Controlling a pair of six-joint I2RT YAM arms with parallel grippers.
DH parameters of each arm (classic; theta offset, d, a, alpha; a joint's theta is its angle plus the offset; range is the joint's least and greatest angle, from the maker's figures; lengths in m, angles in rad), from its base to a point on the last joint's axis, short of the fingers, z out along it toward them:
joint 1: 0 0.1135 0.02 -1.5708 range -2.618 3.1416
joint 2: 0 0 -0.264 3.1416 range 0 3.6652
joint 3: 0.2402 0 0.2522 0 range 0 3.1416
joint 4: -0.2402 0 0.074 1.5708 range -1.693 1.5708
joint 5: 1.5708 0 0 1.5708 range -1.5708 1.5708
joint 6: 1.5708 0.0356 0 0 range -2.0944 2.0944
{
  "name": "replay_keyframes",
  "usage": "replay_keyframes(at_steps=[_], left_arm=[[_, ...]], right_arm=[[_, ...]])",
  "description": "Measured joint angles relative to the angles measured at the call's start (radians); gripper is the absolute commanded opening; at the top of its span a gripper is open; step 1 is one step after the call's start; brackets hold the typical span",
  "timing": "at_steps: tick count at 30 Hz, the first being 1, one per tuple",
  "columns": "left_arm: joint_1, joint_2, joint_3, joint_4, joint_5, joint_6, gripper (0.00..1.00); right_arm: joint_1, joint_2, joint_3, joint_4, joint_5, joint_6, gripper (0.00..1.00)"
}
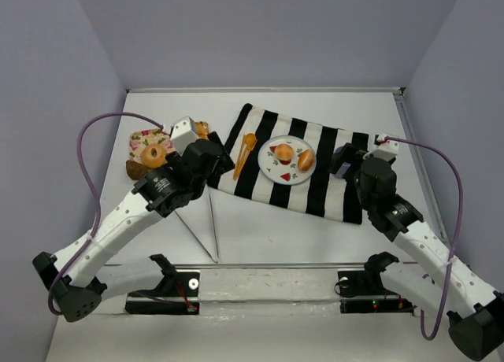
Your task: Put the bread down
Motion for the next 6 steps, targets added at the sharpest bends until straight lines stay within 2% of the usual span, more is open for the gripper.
replay_keyframes(at_steps=[6], left_arm=[[0.000,-0.070,-0.011,0.272,-0.057,0.180,0.99]], right_arm=[[0.000,-0.042,0.000,0.000,0.015,-0.021,1.00]])
